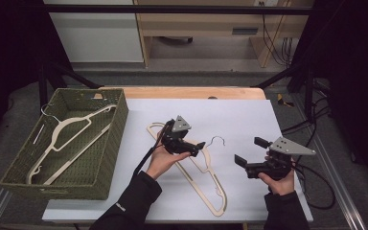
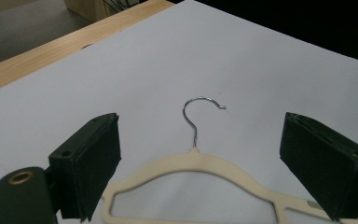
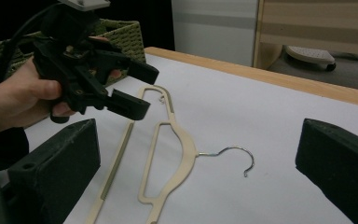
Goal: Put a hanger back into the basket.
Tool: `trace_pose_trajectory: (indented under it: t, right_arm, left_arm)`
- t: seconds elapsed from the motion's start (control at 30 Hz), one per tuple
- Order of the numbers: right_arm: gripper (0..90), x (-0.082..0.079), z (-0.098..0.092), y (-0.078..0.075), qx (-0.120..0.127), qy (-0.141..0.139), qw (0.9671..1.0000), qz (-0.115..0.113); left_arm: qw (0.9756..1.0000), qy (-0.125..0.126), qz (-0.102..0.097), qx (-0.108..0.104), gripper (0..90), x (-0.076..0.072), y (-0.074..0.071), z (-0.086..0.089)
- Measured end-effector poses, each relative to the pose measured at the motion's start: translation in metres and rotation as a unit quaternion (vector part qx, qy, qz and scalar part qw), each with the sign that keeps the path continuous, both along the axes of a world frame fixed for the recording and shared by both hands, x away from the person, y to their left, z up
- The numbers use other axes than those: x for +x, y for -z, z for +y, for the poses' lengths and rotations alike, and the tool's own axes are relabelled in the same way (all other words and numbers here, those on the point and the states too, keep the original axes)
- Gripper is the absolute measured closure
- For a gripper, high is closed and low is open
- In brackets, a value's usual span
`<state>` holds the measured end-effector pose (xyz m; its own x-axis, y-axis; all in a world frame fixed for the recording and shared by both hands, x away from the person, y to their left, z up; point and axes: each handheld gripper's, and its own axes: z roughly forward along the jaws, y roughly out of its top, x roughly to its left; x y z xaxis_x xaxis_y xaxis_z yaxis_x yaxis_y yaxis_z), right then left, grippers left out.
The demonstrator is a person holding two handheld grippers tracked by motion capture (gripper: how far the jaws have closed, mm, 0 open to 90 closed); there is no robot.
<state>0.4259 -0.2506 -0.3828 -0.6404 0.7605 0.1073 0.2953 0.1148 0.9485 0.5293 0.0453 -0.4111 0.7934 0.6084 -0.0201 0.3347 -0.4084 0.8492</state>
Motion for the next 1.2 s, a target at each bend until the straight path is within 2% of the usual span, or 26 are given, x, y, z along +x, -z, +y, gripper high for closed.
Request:
trace_pose_trajectory:
  t: [0.13, 0.27, 0.4, 0.47, 0.7, 0.8, 1.03, 1.2]
  right_arm:
    - [0.3, 0.001, -0.001, 0.0, 0.001, -0.001, 1.0, -0.004]
    - [0.4, 0.001, 0.0, 0.0, 0.001, -0.001, 1.0, 0.001]
    - [0.4, 0.001, 0.0, 0.0, 0.002, 0.0, 1.0, 0.002]
    - [0.4, 0.001, 0.0, 0.0, 0.001, -0.001, 1.0, 0.002]
    - [0.3, 0.002, 0.0, 0.001, -0.002, -0.004, 1.0, 0.0]
    - [0.4, 0.002, 0.001, 0.0, -0.002, -0.003, 1.0, 0.002]
    - [0.4, 0.002, 0.0, 0.001, 0.0, -0.003, 1.0, -0.002]
    - [0.4, 0.002, 0.0, 0.001, 0.0, -0.002, 1.0, 0.003]
  left_arm:
    - [0.9999, 0.004, 0.008, 0.009, 14.0, 0.007, 0.009, -0.011]
    - [0.9995, 0.005, 0.009, 0.029, 15.6, 0.014, 0.018, -0.022]
    - [0.9996, 0.011, 0.012, 0.025, 19.8, 0.019, 0.023, -0.031]
    - [0.9993, 0.012, 0.012, 0.032, 22.4, 0.021, 0.026, -0.035]
    - [0.9984, 0.013, 0.031, 0.046, 29.2, 0.032, 0.042, -0.043]
    - [0.9973, 0.014, 0.041, 0.059, 32.6, 0.036, 0.047, -0.048]
    - [0.9948, 0.023, 0.048, 0.086, 47.5, 0.04, 0.055, -0.056]
    - [0.993, 0.021, 0.069, 0.093, 58.3, 0.045, 0.062, -0.055]
